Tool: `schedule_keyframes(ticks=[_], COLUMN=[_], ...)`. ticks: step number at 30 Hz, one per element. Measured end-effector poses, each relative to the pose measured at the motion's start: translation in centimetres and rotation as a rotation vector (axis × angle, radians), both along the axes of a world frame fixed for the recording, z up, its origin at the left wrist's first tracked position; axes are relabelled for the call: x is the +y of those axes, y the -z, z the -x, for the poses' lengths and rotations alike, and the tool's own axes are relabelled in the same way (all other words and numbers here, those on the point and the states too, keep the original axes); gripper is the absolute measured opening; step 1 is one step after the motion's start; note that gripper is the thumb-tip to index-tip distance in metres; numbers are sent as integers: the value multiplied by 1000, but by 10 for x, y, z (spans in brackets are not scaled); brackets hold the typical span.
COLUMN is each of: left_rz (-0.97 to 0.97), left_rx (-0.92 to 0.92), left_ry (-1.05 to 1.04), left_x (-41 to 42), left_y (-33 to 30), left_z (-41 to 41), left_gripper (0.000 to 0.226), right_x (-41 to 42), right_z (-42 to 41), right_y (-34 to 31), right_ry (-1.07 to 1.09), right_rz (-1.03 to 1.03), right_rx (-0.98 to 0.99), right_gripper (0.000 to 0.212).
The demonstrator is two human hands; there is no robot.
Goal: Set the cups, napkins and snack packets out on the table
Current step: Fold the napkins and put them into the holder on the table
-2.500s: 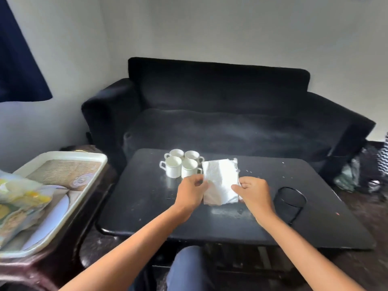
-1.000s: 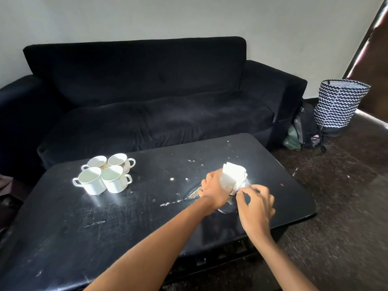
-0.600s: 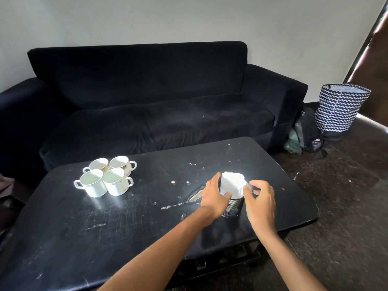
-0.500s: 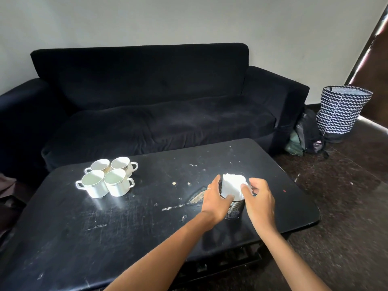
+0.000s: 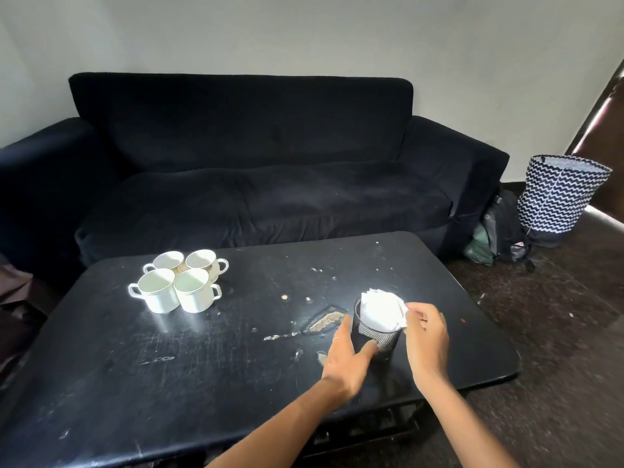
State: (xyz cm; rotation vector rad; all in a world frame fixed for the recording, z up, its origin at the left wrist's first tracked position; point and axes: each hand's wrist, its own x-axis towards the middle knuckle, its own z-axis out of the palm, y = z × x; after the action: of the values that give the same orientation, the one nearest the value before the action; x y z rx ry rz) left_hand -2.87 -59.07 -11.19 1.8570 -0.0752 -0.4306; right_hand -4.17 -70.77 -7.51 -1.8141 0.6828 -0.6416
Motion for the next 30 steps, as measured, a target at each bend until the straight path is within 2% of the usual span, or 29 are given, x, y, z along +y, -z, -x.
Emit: schedule_keyframes(ticks=[3, 6, 9, 13, 19, 25, 30], left_rz=[-111, -327, -431, -439, -541, -548, -564], left_rx=[-32, -132, -166, -166, -182, -252, -324], left_ry=[5, 71, 93, 72, -12, -128, -184], left_x=[5, 10, 14, 20, 44, 76, 101], left_y=[8, 17, 24, 27, 30, 37, 42], left_z=[5, 10, 10, 5, -6, -10, -11], left_gripper=[67, 64, 59, 61, 69, 56, 49], right_x=[-2, 3, 13, 23, 37, 66, 90], right_z=[6, 14, 19, 21, 19, 14, 6], right_y=[17, 34, 45, 48, 52, 59, 64], right_ry=[-21, -149, -236, -222, -317, -346, -335], right_rz=[-61, -108, -199, -130, 1, 32, 30], right_rx=[53, 177, 185, 172, 284, 222, 169], right_gripper=[27, 42, 56, 49, 61, 45, 43])
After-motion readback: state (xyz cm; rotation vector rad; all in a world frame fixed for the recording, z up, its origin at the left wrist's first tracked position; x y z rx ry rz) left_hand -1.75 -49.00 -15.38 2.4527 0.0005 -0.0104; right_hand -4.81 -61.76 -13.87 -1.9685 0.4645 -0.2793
